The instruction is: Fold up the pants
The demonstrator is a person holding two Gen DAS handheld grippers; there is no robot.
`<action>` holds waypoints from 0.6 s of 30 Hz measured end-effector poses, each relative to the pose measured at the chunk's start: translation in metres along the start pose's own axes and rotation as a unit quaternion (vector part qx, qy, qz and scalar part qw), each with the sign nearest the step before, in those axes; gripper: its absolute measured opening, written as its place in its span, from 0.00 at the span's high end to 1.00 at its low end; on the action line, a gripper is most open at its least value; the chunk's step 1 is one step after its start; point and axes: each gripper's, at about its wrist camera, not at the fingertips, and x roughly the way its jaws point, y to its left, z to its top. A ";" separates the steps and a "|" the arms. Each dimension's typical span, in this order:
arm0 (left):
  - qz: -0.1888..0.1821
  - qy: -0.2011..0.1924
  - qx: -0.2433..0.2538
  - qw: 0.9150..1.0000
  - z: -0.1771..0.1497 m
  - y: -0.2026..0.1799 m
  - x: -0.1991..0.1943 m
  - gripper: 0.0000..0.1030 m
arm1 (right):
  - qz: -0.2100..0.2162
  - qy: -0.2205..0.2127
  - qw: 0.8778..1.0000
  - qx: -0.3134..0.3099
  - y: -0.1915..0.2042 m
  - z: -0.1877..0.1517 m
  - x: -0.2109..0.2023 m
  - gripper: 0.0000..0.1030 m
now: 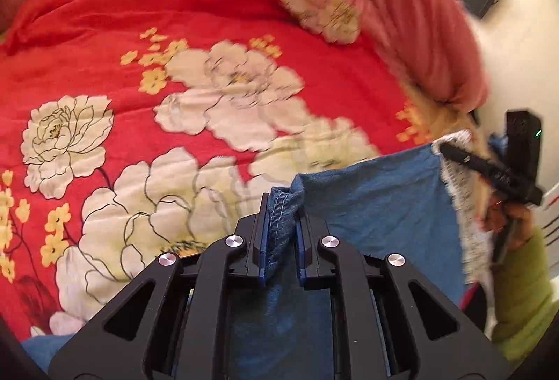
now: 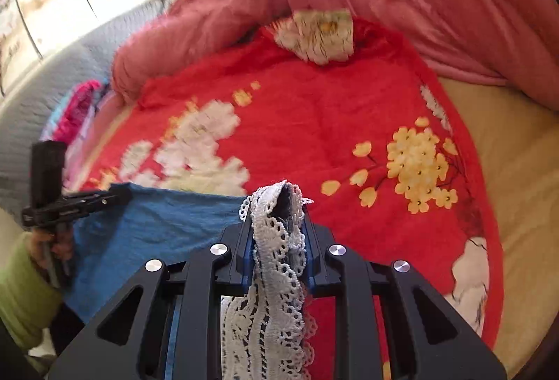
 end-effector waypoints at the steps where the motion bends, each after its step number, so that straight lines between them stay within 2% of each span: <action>1: 0.010 0.010 0.000 1.000 -0.004 0.002 0.009 0.93 | -0.013 0.016 1.000 -0.004 -0.001 -0.001 0.010 0.81; 3: 0.018 0.014 0.002 1.000 -0.009 0.005 0.018 0.92 | -0.031 0.049 0.998 -0.003 -0.006 -0.007 0.029 0.79; 6: 0.009 0.006 -0.002 1.000 -0.013 0.011 0.020 0.90 | -0.040 0.047 0.998 -0.009 -0.008 -0.014 0.034 0.77; 8: 0.001 0.002 -0.011 1.000 -0.013 0.016 0.019 0.87 | -0.044 0.041 0.998 -0.008 -0.008 -0.015 0.031 0.72; 9: 0.001 -0.002 -0.013 1.000 -0.014 0.018 0.017 0.85 | -0.048 0.037 0.998 -0.009 -0.008 -0.015 0.028 0.63; 10: 0.004 -0.010 -0.017 1.000 -0.014 0.019 0.012 0.74 | -0.056 0.028 0.998 -0.004 -0.008 -0.015 0.020 0.55; 11: 0.011 -0.022 -0.023 0.999 -0.014 0.021 0.003 0.64 | -0.059 0.016 0.998 0.001 -0.008 -0.015 0.011 0.55; 13: 0.018 -0.039 -0.031 0.999 -0.018 0.023 -0.013 0.64 | -0.051 -0.013 0.999 0.013 -0.008 -0.019 -0.012 0.54; 16: 0.054 -0.068 -0.031 0.996 -0.033 0.022 -0.052 0.63 | -0.048 -0.049 0.997 0.031 -0.007 -0.040 -0.058 0.49; 18: 0.059 -0.089 -0.028 0.994 -0.046 0.017 -0.073 0.62 | -0.048 -0.057 0.996 0.046 -0.004 -0.056 -0.078 0.48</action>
